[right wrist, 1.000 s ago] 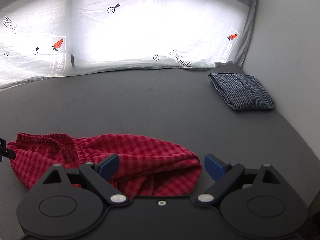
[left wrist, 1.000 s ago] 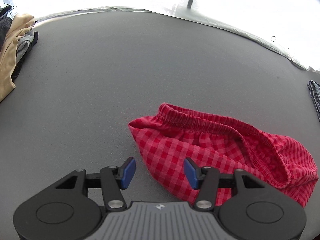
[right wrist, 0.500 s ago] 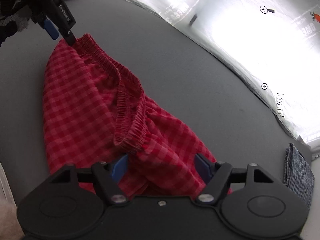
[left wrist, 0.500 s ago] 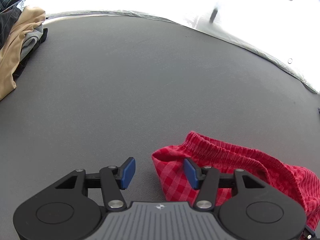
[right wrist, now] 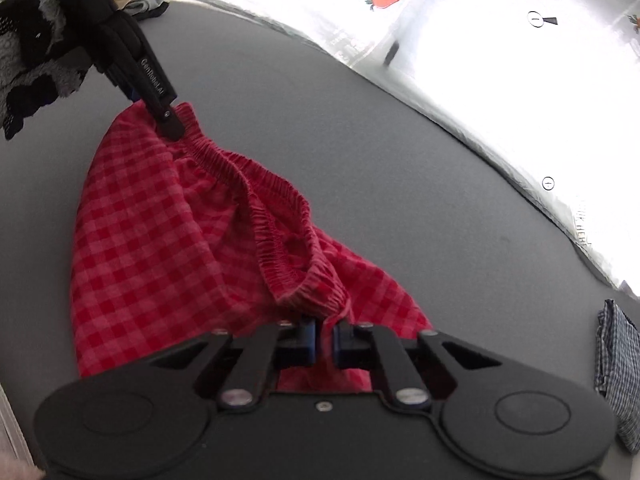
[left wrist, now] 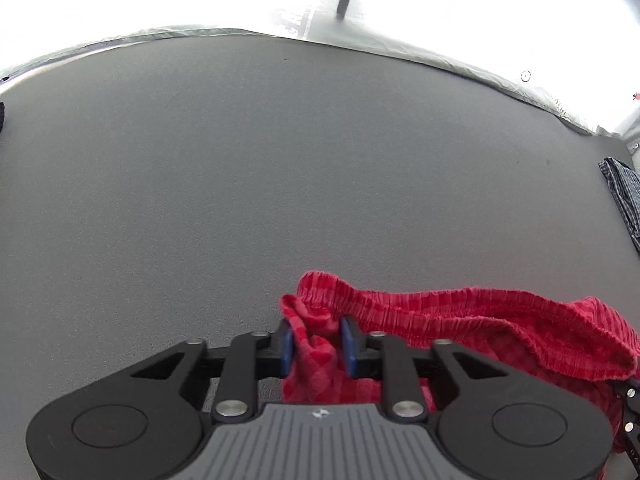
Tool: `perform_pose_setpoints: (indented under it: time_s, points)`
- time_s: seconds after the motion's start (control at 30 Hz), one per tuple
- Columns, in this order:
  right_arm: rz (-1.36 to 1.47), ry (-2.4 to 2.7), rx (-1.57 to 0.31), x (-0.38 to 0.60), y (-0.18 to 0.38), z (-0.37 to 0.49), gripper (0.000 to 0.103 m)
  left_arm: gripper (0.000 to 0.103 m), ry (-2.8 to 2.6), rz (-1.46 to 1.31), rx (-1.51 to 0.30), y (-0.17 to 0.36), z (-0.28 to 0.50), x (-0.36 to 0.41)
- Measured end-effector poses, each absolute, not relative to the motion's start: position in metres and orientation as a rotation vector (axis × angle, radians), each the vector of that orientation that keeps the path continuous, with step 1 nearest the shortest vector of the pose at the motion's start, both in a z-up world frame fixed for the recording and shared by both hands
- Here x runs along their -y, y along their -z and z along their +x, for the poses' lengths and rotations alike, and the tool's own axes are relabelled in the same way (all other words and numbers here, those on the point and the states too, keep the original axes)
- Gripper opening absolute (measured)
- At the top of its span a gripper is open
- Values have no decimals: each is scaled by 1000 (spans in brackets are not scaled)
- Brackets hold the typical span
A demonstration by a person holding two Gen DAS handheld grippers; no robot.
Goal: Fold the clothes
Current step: 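Lift the shorts with both grippers and shake them out in the air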
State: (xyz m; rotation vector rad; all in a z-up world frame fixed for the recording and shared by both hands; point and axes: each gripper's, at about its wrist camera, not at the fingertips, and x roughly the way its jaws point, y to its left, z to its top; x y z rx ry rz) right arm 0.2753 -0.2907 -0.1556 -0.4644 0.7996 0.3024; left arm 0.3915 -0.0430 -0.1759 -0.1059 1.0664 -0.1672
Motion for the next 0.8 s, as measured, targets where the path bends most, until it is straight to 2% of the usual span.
perform_pose_setpoints:
  time_s: [0.17, 0.33, 0.47, 0.53, 0.57, 0.6, 0.73, 0.8]
  points:
    - [-305, -143, -683, 314, 117, 272, 4, 3, 177, -177, -924, 137, 381, 48]
    - [-222, -31, -508, 337, 62, 253, 4, 3, 242, -217, -728, 67, 359, 58]
    - [-187, 23, -352, 343, 14, 228, 4, 10, 309, -168, -612, 26, 339, 71]
    - [-169, 27, -298, 345, -5, 214, 4, 14, 344, -109, -608, 19, 330, 76]
    - [-159, 27, -279, 347, -12, 209, 4, 21, 362, -65, -619, 19, 326, 80]
    - [-150, 26, -267, 350, -18, 207, 4, 23, 377, -34, -639, 23, 322, 82]
    - [-129, 24, -249, 351, -24, 197, 4, 27, 435, 21, -760, 52, 306, 82]
    - [-136, 24, -254, 346, -20, 197, 4, 37, 463, 41, -796, 65, 297, 84]
